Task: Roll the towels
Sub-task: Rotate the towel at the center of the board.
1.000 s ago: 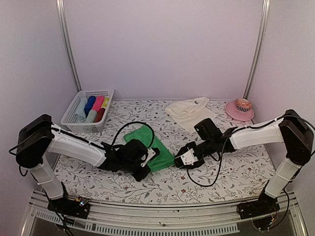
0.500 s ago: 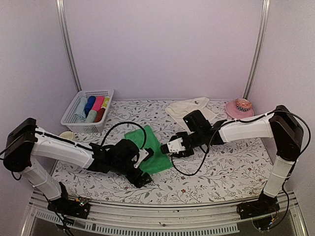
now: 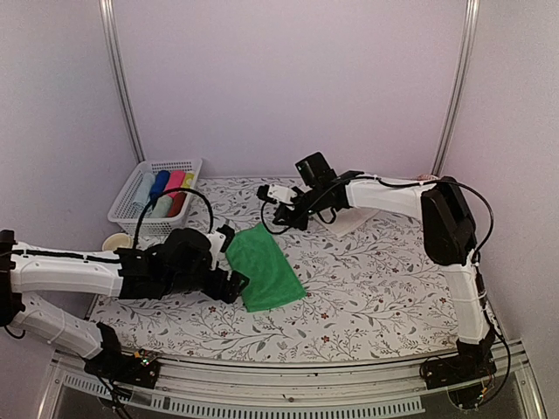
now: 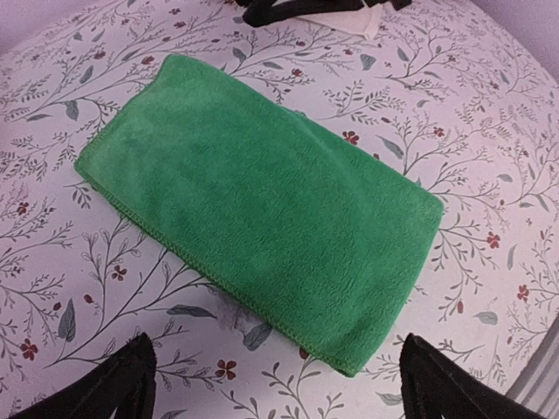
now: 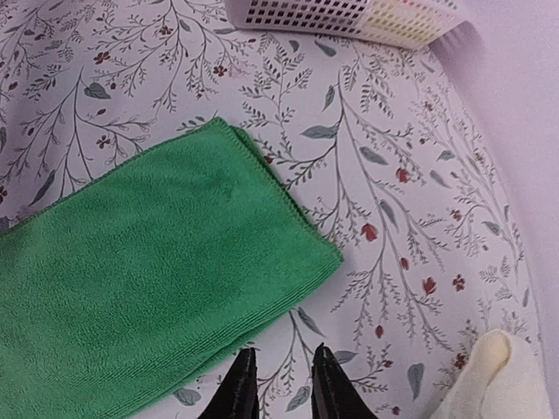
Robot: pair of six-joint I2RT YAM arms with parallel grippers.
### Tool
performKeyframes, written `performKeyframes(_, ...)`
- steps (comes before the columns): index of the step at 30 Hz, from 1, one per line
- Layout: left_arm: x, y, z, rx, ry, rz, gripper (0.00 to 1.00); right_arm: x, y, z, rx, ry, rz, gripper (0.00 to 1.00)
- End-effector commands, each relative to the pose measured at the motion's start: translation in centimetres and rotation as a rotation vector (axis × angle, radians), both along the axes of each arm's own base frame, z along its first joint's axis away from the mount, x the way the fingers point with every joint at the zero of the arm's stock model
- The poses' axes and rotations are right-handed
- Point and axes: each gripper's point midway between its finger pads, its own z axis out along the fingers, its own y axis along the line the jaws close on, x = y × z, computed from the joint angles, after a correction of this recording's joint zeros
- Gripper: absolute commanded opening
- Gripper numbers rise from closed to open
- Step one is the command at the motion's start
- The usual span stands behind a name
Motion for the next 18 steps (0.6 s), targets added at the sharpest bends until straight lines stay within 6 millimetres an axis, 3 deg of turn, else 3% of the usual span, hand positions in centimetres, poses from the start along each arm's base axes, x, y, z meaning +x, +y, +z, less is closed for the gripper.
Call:
performKeyframes(1,1.1,1.8,-2.1,0.087,0.023,0.109,0.97,-1.4,0.7,-3.2,0.001,0.218,-0.05,0.2)
performKeyframes(4,1.5,2.0,-2.2,0.099,0.018,0.134,0.97,-1.8,1.7,-2.2,0.054,0.262,-0.031,0.15)
performKeyframes(5,1.7,2.0,-2.2,0.098,0.015,0.142,0.97,-1.9,2.0,-3.7,0.046,0.294,-0.031,0.14)
performKeyframes(11,2.1,2.7,-1.9,0.091,-0.005,0.193,0.96,-2.3,3.3,-6.0,0.029,0.334,-0.047,0.14)
performKeyframes(18,2.1,2.9,-2.1,0.099,-0.011,0.19,0.97,-1.6,3.1,-9.7,-0.031,0.356,-0.131,0.14)
